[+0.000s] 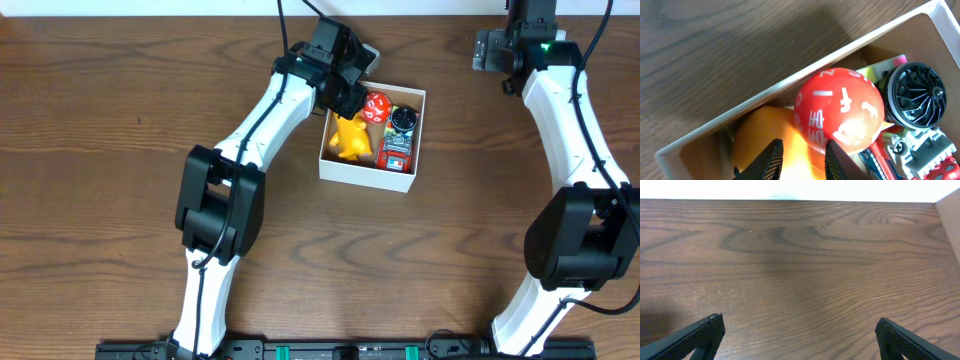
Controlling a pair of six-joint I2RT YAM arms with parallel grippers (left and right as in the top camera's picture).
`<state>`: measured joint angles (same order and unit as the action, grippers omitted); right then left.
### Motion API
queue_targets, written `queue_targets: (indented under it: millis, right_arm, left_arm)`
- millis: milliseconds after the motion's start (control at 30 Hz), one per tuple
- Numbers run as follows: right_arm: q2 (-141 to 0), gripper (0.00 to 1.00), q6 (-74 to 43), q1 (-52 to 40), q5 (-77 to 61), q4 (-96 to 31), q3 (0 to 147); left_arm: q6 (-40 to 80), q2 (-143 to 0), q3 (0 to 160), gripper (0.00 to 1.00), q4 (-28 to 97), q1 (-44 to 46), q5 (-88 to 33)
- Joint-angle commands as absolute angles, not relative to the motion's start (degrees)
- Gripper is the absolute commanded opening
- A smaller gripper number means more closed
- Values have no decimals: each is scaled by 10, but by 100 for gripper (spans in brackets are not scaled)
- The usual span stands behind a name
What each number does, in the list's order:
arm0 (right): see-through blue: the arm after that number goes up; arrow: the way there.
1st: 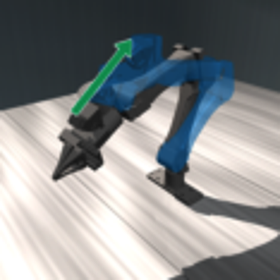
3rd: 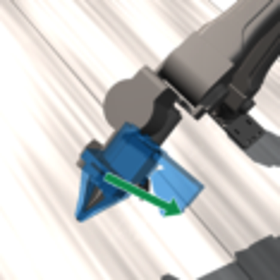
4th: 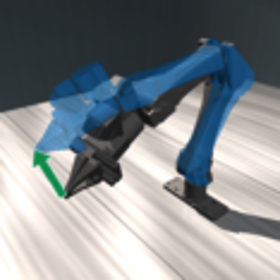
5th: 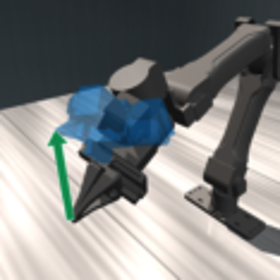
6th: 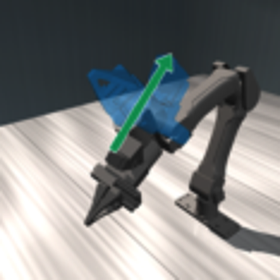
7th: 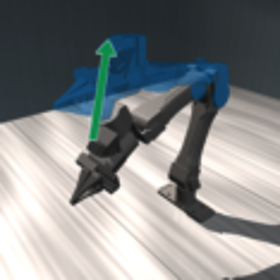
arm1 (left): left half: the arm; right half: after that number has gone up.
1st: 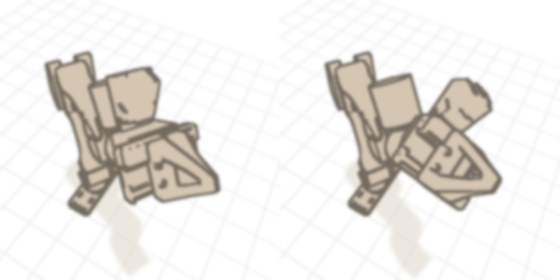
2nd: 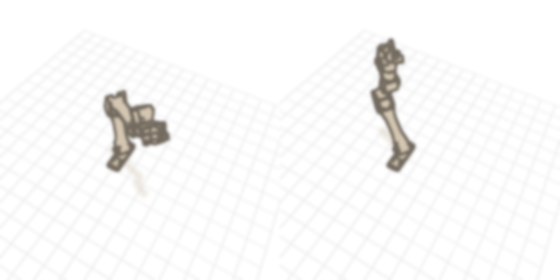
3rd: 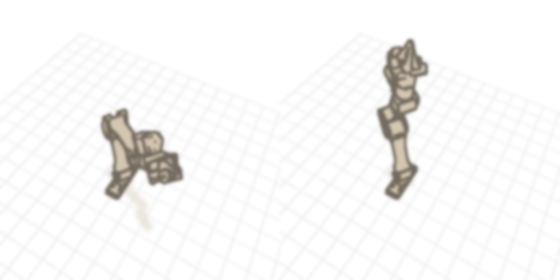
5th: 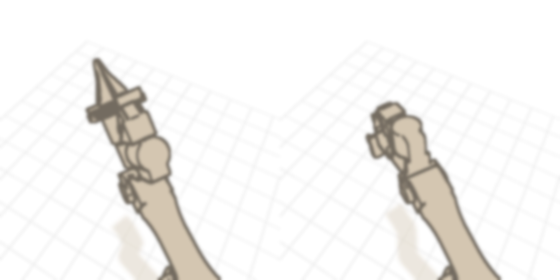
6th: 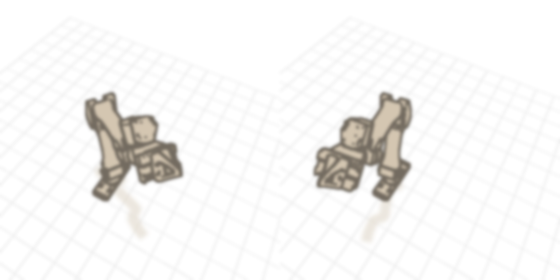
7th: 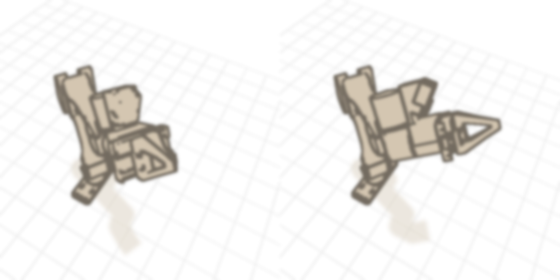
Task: Pack container
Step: 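Open left gripper and withdraw it to the back left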
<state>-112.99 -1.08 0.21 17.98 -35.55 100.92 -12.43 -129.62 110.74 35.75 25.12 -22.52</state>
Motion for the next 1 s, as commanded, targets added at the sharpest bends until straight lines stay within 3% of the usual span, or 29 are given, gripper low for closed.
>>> queue_targets:
  millis: [0,333,433,567,600,667,733,767,967]
  right_arm:
    - [-1123,99,-17,4,184,-356,1015]
    - [-1123,99,-17,4,184,-356,1015]
    - [-1123,99,-17,4,184,-356,1015]
    - [-1123,99,-17,4,184,-356,1015]
    - [-1123,99,-17,4,184,-356,1015]
    - [-1123,99,-17,4,184,-356,1015]
    - [-1123,99,-17,4,184,-356,1015]
    - [-1123,99,-17,4,184,-356,1015]
    - [-1123,99,-17,4,184,-356,1015]
  left_arm:
    - [-119,-1266,1099,30,359,248,-225]
    - [-117,-1236,1107,30,349,220,-225]
    - [-117,-1215,1107,45,327,202,-225]
    - [-48,-1186,1107,47,311,159,-142]
    - [-27,-1181,1107,52,313,146,-114]
    - [0,-1172,1107,72,319,116,-70]
    - [13,-1169,1107,84,326,82,-43]
    - [14,-1169,1107,100,330,66,-36]
    - [14,-1173,1106,98,337,-42,-22]
